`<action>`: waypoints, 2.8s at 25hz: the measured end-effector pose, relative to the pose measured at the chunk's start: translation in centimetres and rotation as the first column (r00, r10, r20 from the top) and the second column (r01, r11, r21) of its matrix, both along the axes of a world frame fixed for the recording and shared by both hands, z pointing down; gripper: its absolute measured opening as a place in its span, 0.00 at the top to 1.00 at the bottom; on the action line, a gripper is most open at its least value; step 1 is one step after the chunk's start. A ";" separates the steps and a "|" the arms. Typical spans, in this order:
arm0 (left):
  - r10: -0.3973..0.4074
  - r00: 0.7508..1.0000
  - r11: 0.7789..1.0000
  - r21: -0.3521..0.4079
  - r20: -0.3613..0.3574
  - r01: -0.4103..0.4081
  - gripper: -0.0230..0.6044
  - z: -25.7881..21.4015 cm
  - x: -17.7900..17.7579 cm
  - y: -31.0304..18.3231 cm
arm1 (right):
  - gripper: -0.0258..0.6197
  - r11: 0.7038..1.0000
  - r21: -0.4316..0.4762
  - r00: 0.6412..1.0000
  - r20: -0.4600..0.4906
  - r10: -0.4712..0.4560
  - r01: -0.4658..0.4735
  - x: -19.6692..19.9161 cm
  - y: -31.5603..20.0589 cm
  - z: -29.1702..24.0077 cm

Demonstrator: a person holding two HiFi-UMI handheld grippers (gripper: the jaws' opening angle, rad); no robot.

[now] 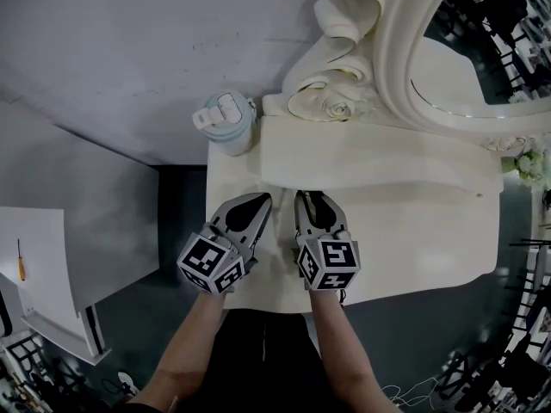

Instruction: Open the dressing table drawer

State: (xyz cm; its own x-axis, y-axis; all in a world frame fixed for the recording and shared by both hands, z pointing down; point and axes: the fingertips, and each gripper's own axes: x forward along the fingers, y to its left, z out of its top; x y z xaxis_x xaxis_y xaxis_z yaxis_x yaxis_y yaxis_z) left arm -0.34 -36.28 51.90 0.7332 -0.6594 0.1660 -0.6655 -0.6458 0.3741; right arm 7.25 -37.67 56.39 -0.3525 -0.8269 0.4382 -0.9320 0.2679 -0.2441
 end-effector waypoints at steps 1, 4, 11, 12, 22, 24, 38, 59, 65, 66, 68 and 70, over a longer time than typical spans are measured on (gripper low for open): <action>0.000 1.000 1.000 -0.001 0.000 0.000 0.95 0.0 0.0 0.1 | 0.80 1.000 -0.001 1.000 0.000 -0.002 0.002 0.0 0.1 0.0; 0.001 1.000 1.000 -0.001 -0.002 -0.001 0.95 0.0 0.0 0.5 | 0.80 1.000 -0.004 1.000 0.004 -0.007 0.007 0.0 0.6 0.0; 0.000 1.000 1.000 0.000 -0.015 0.000 0.95 -0.3 -0.1 1.5 | 0.80 1.000 -0.010 1.000 0.012 -0.017 0.017 0.1 1.8 0.0; 0.000 1.000 1.000 0.000 -0.015 0.000 0.95 -0.3 -0.1 1.6 | 0.80 1.000 -0.011 1.000 0.011 -0.018 0.018 0.1 1.9 0.0; -0.017 1.000 1.000 -0.004 -0.021 0.017 0.95 -0.5 -0.3 2.9 | 0.80 0.999 -0.022 1.000 0.005 -0.029 0.029 0.1 3.5 0.2; -0.018 1.000 1.000 -0.001 -0.022 0.018 0.95 -0.6 -0.2 3.1 | 0.80 0.999 -0.024 0.999 0.006 -0.031 0.031 0.2 3.7 0.2; -0.022 0.999 1.000 -0.003 -0.032 0.022 0.95 -0.6 -0.1 4.6 | 0.80 0.999 -0.033 0.999 0.009 -0.040 0.040 0.2 5.5 0.1; -0.035 0.999 0.999 -0.001 -0.034 0.035 0.95 -1.1 -0.2 5.2 | 0.80 0.998 -0.041 0.999 0.013 -0.048 0.048 0.1 6.5 0.1; -0.032 0.999 1.000 0.001 -0.033 0.032 0.95 -1.0 0.1 5.4 | 0.80 0.998 -0.041 0.999 0.017 -0.051 0.051 0.1 6.9 0.1; -0.031 0.999 1.000 0.001 -0.033 0.031 0.95 -1.0 0.2 5.5 | 0.80 0.998 -0.041 0.999 0.017 -0.052 0.052 0.1 7.0 0.1; -0.030 0.999 1.000 0.000 -0.033 0.030 0.95 -1.0 0.2 5.6 | 0.80 0.998 -0.040 0.998 0.017 -0.053 0.054 0.2 7.1 0.1; -0.029 0.999 1.000 0.000 -0.034 0.029 0.95 -1.0 0.3 5.7 | 0.80 0.998 -0.041 0.998 0.018 -0.053 0.054 0.2 7.2 0.1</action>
State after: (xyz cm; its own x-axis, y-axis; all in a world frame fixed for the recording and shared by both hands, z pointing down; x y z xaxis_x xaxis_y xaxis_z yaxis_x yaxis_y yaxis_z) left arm -0.07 -30.57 50.90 0.7190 -0.6805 0.1412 -0.6710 -0.6267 0.3962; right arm 7.41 -30.43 56.50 -0.4035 -0.7879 0.4651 -0.9122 0.3067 -0.2718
